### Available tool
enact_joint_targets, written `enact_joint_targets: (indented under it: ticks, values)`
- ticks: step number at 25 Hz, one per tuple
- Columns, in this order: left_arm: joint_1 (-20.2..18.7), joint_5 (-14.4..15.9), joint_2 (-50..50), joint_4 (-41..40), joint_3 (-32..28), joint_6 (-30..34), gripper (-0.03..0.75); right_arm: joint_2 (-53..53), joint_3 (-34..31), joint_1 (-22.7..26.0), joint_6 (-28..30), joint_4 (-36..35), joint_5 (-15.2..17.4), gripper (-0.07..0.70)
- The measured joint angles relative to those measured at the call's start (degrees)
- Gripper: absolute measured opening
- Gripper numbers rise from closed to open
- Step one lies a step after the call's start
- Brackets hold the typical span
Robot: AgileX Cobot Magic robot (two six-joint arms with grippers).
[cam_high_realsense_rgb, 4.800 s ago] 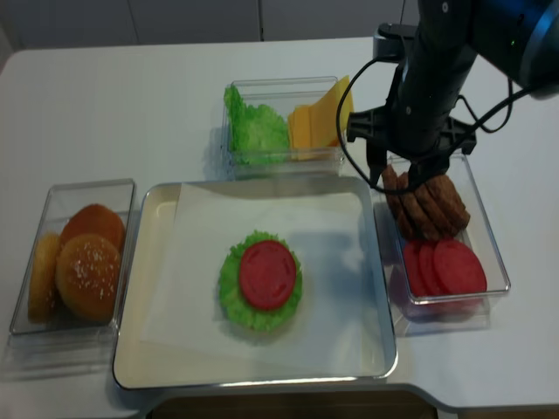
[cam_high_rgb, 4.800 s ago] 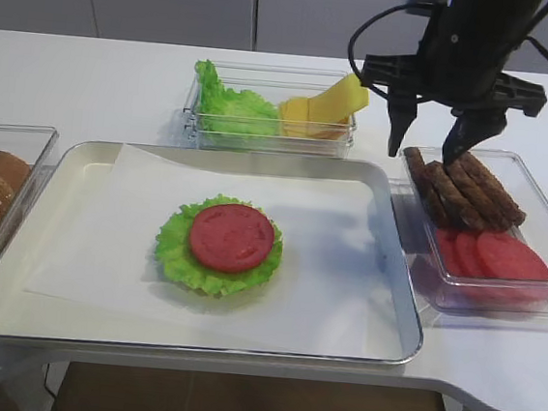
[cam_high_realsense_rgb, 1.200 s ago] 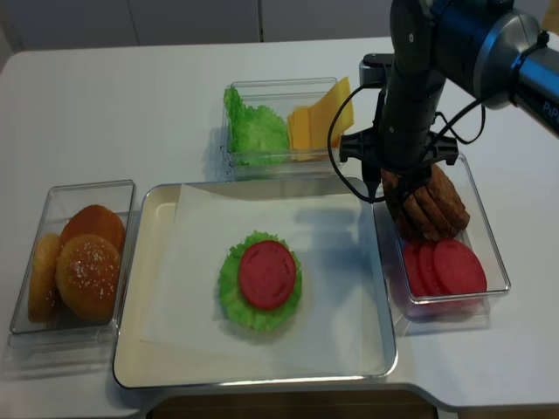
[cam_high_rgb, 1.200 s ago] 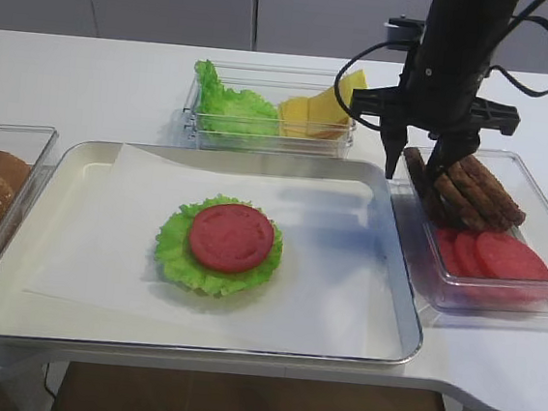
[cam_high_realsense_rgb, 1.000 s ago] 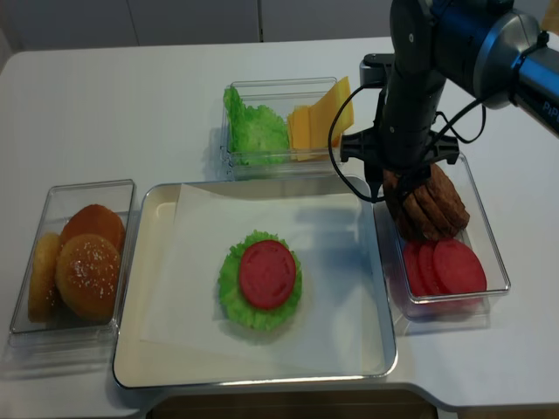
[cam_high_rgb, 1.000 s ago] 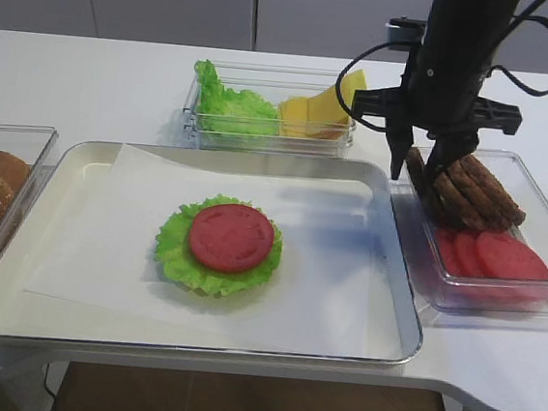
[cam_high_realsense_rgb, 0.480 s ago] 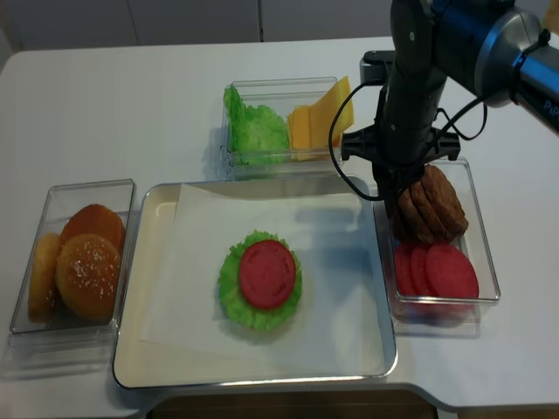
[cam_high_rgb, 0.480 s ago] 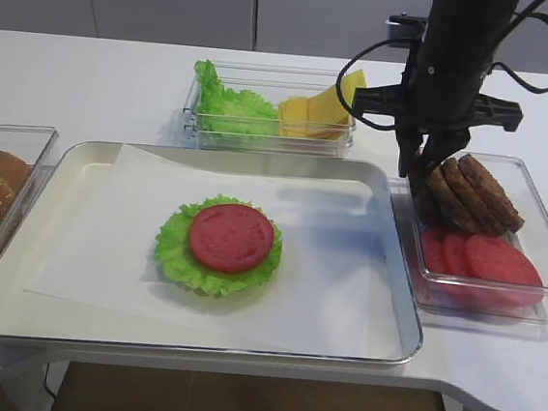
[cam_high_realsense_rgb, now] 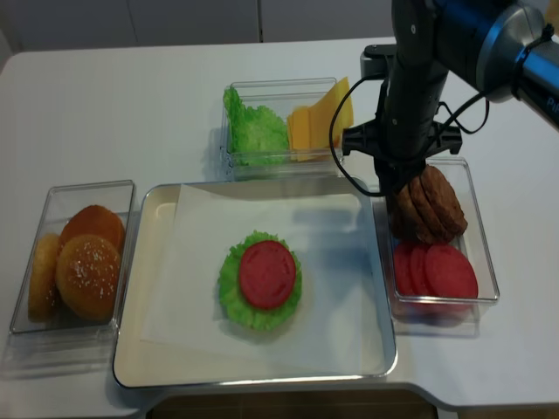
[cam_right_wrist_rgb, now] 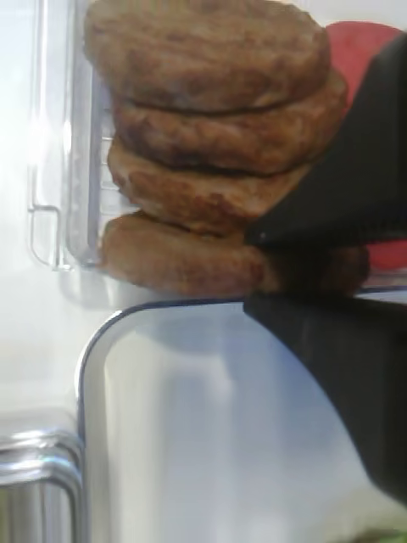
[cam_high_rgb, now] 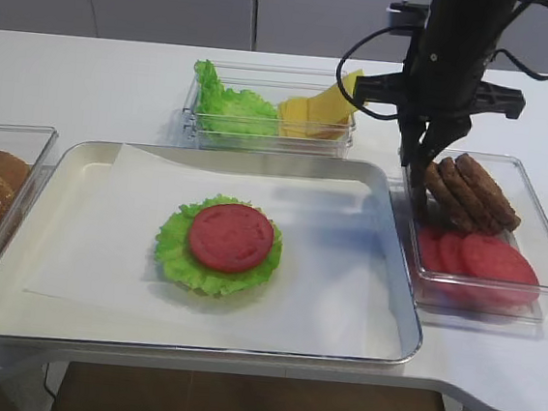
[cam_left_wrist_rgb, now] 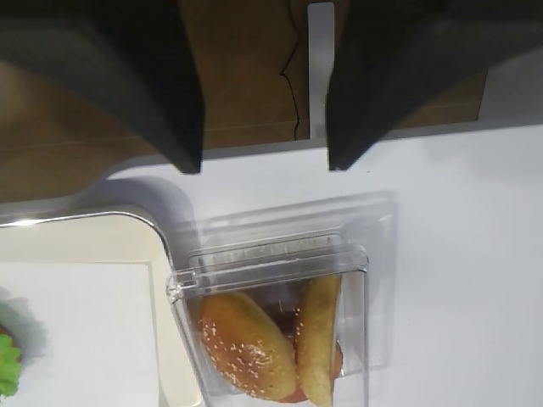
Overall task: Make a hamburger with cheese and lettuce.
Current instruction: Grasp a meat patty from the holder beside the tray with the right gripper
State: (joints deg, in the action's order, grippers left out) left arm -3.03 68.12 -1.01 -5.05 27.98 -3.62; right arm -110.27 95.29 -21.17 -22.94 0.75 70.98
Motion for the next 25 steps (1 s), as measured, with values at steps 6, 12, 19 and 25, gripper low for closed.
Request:
enact_joint_targets:
  ticks: [6, 12, 19, 25]
  values:
    - [0.0, 0.0, 0.0, 0.0, 0.0, 0.0, 0.353, 0.08, 2.01, 0.0, 0.51, -0.75, 0.0, 0.131]
    - [0.0, 0.0, 0.0, 0.0, 0.0, 0.0, 0.353, 1.02, 2.23, 0.0, 1.23, -0.75, 0.03, 0.13]
    - [0.0, 0.0, 0.0, 0.0, 0.0, 0.0, 0.353, 4.18, 2.23, 0.0, 3.08, -2.55, 0.12, 0.13]
    - [0.0, 0.0, 0.0, 0.0, 0.0, 0.0, 0.353, 4.96, 2.24, 0.0, 4.99, -5.81, 0.32, 0.13]
